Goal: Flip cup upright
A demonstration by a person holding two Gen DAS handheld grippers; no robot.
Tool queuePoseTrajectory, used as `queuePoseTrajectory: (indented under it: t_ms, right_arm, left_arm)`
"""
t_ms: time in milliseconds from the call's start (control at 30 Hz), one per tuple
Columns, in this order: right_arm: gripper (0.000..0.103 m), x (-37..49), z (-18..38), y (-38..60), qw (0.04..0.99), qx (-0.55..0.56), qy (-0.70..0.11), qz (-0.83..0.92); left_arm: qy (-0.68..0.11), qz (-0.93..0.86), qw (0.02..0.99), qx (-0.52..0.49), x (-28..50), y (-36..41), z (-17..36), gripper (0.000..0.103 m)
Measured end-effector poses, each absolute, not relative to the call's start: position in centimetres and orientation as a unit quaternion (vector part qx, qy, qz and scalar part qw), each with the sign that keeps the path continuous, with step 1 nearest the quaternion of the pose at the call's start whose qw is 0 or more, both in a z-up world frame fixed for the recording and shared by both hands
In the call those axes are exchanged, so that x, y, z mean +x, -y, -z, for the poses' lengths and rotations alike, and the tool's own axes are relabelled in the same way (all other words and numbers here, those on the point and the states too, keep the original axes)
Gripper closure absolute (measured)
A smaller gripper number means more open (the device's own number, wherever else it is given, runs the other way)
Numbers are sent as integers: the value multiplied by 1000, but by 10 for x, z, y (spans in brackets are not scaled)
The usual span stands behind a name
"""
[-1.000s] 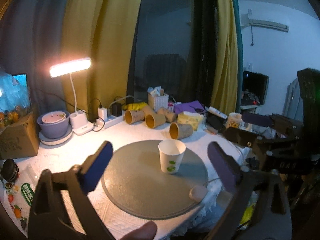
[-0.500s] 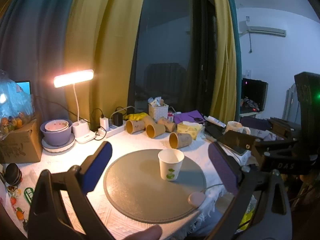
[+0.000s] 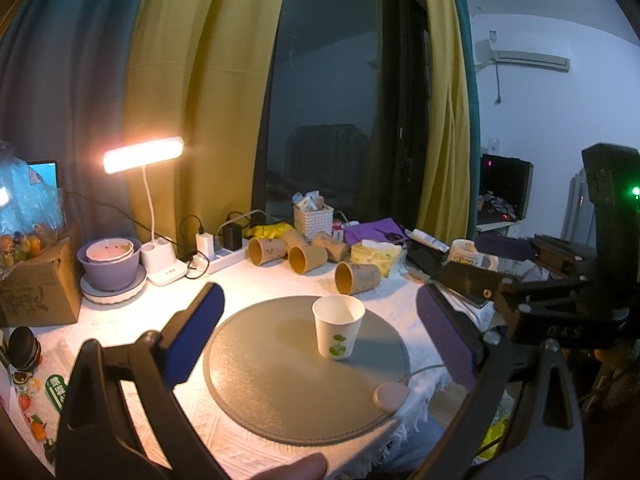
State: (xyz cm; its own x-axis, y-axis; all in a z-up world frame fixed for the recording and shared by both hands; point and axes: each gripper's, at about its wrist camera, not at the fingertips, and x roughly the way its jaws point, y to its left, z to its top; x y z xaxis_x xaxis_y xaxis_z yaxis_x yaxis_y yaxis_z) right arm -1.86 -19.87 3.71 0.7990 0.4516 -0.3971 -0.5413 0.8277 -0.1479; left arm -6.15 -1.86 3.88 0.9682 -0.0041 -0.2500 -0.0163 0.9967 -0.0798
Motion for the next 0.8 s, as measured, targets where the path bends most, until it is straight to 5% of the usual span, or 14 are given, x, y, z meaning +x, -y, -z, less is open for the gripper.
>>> queuePoseTrajectory:
  t_ms: [800]
  right_arm:
    - [27, -19, -38, 199, 940, -127, -175, -264]
  left_arm:
    - [-127, 0, 991, -39, -62, 25, -37, 5]
